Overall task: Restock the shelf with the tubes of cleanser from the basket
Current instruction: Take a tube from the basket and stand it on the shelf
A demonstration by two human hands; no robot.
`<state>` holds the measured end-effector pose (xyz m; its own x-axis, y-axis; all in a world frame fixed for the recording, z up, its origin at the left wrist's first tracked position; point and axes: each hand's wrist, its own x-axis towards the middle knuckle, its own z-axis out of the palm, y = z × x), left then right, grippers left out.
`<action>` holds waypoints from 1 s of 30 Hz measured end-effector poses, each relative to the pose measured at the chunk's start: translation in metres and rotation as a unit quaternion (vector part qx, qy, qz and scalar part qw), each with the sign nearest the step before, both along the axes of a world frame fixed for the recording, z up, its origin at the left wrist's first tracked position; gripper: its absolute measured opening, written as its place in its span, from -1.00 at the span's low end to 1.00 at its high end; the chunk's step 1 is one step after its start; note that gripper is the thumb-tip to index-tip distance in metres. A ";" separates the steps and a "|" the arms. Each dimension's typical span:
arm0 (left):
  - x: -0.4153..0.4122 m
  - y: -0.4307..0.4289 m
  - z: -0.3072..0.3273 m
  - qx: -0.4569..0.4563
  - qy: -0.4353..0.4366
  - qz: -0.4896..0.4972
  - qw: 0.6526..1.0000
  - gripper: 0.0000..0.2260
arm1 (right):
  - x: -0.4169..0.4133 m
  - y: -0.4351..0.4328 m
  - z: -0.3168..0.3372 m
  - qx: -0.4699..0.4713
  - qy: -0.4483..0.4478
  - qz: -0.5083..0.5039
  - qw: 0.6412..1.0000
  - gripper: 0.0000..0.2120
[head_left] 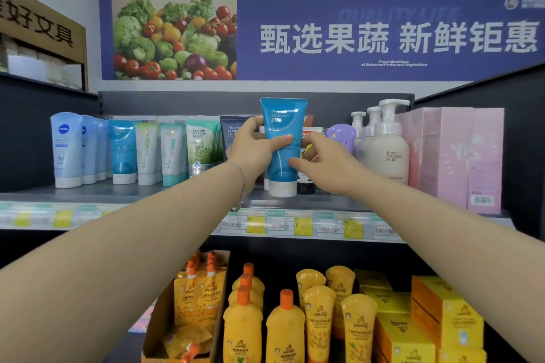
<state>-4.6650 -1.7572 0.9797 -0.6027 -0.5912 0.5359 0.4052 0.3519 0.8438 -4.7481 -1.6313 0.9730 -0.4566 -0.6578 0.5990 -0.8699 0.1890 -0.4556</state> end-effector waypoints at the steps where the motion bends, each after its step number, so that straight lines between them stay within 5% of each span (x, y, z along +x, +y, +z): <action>1: 0.002 0.002 0.001 0.008 0.008 -0.001 1.000 -0.64 | 0.003 -0.004 -0.001 -0.012 -0.004 0.007 1.000 -0.70; 17: 0.062 -0.044 -0.004 0.029 0.043 0.034 0.998 -0.64 | 0.055 -0.073 -0.010 -0.118 -0.114 0.081 0.983 -0.73; 30: 0.134 -0.145 -0.014 -0.094 -0.021 0.018 0.995 -0.68 | 0.131 -0.168 -0.016 -0.161 -0.096 -0.015 0.982 -0.66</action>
